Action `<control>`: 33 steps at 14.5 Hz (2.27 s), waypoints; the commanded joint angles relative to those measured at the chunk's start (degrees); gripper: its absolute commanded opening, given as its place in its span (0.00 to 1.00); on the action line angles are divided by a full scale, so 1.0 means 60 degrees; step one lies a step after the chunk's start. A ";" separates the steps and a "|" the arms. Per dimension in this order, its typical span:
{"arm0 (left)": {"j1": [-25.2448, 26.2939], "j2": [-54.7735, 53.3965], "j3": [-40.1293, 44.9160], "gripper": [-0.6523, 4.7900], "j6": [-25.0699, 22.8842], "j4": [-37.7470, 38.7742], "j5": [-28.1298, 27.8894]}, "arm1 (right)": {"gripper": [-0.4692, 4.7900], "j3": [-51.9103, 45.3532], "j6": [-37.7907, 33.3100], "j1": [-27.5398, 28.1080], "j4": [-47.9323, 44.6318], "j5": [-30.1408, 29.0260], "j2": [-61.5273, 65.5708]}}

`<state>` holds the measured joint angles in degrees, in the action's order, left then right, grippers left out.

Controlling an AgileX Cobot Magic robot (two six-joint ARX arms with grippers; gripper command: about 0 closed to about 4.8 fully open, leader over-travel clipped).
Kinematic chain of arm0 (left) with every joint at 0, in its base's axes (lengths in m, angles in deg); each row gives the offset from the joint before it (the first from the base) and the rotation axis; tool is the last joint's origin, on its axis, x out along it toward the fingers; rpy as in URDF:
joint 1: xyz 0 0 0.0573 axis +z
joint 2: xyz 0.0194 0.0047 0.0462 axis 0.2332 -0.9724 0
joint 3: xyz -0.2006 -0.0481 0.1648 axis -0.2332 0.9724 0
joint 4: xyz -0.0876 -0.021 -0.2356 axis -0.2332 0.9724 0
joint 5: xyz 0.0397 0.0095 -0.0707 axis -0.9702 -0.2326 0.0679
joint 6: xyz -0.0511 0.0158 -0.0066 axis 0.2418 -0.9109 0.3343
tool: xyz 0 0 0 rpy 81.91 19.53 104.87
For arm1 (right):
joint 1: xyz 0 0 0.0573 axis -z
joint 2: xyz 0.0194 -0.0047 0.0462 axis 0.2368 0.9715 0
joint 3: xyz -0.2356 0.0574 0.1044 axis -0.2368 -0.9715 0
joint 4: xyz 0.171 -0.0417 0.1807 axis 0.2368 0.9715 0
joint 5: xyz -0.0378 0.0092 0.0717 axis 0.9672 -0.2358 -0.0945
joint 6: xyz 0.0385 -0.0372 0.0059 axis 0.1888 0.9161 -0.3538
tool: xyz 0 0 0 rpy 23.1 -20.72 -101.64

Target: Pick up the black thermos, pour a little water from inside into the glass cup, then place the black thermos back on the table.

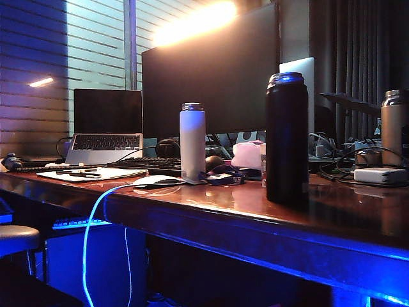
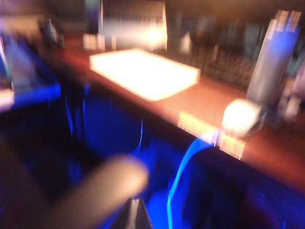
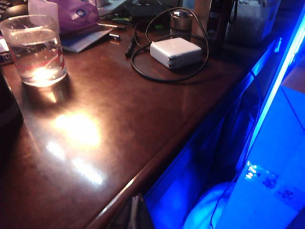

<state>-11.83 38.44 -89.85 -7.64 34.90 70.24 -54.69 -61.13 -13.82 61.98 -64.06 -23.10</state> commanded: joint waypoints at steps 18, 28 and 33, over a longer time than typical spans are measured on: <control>-0.1891 -1.1642 -1.2342 0.11 -0.3628 0.5931 0.6291 | 0.09 0.1297 -0.3253 -0.0051 -0.0262 -0.1446 0.0790; -0.3355 -1.1861 -1.2568 0.11 -0.3515 0.6080 0.4896 | 0.09 0.3541 -0.1541 -0.0062 -0.3038 -0.4819 0.6459; -0.3351 -1.1861 -1.2564 0.11 -0.3515 0.6051 0.4892 | 0.93 0.3534 -0.0951 -0.0310 -0.3140 -0.5362 0.6834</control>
<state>-31.96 -32.97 -164.86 -28.91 71.93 99.35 -33.65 -68.74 -15.00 44.12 -95.49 17.38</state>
